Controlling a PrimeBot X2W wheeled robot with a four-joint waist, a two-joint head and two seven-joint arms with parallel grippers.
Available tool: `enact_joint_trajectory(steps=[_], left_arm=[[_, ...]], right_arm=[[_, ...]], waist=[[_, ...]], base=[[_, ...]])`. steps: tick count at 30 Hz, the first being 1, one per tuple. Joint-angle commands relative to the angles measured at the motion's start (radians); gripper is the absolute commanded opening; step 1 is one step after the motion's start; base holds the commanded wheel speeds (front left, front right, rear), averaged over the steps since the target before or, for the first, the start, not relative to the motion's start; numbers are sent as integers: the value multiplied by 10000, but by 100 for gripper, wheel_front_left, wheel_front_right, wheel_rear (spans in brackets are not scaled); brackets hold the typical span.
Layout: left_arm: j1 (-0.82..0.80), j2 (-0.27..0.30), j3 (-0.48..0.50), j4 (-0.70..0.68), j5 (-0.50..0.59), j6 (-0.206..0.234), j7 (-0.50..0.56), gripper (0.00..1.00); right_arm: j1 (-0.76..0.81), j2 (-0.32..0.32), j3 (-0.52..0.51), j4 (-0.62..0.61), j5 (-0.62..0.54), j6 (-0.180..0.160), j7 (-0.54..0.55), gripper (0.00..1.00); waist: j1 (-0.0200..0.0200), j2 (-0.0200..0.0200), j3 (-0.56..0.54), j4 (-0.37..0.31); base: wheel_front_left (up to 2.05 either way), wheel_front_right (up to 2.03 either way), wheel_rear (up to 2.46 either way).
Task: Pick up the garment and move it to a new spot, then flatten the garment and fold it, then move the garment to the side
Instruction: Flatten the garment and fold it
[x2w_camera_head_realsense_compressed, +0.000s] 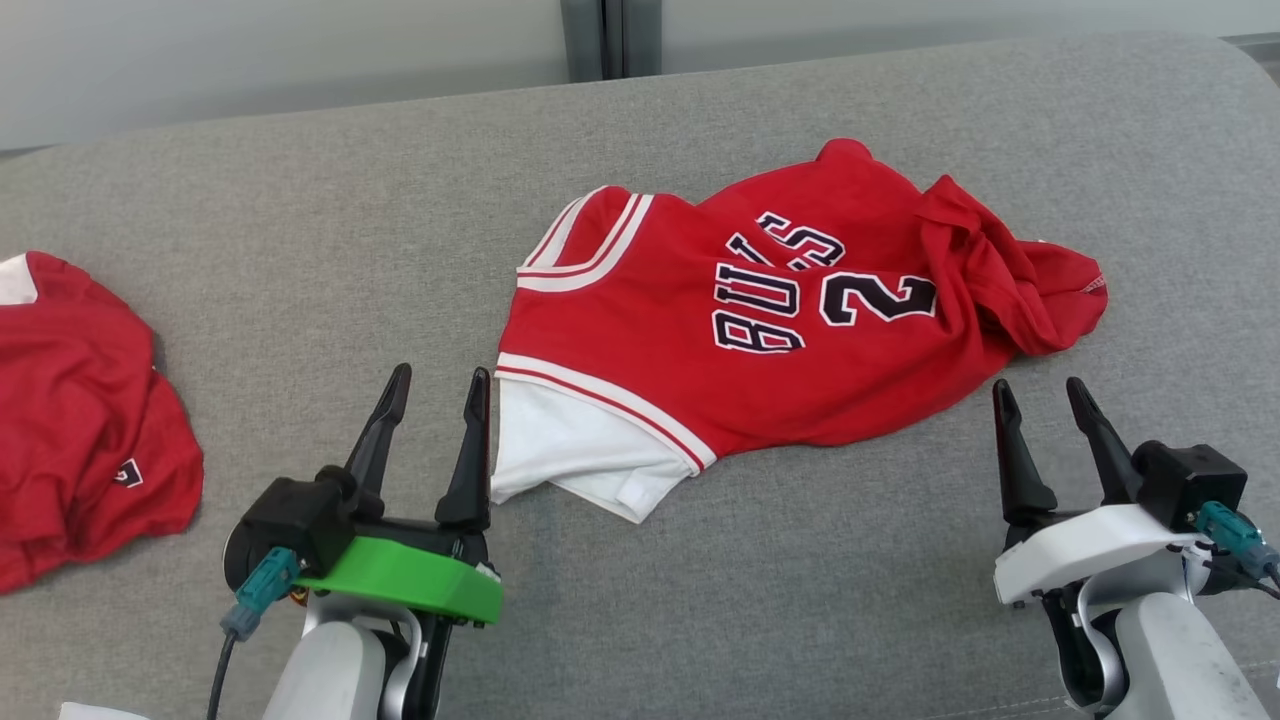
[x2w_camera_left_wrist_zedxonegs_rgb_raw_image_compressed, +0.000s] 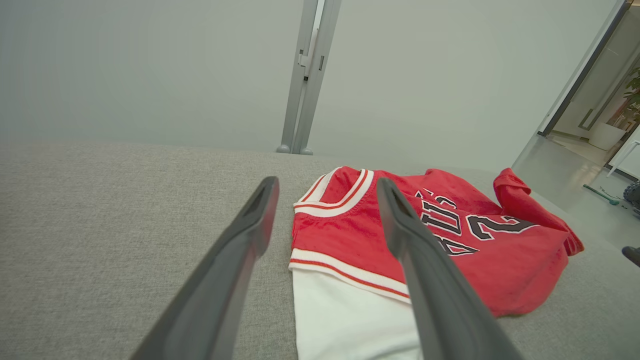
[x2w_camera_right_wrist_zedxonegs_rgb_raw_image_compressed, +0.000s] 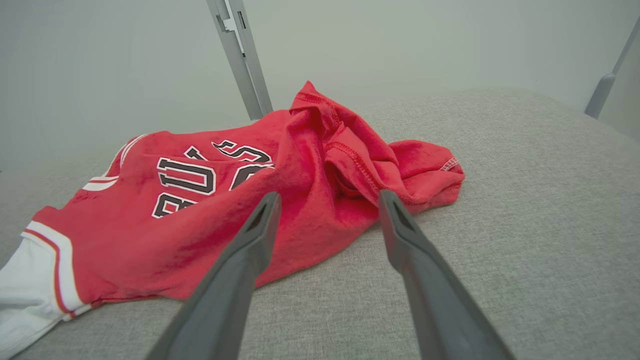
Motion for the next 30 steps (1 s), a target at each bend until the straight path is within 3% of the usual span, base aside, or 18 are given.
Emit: enact_joint_trajectory(steps=[1, 10, 20, 30], left_arm=[[137, 36, 32, 78, 99, -26, -3, 100], [39, 36, -168, 679, 322, -26, -3, 100], [-337, 430, -1365, 2081, 88, -26, -3, 100], [-1046, 377, -1153, 4098, 397, 274, -2, 100]], right_arm=[[100, 71, 27, 2, -94, -10, -114, 100], [-192, 219, -47, 90, -326, -11, -255, 100], [-294, 337, -247, 188, -527, -11, -287, 100], [-467, 412, -160, 273, -593, -11, -319, 100]], waist=[[0, 0, -41, -104], [0, 0, 44, -164], [0, 0, 356, -162], [0, 0, 581, -355]], base=[[0, 0, 0], [0, 0, 0], [0, 0, 0], [0, 0, 0]])
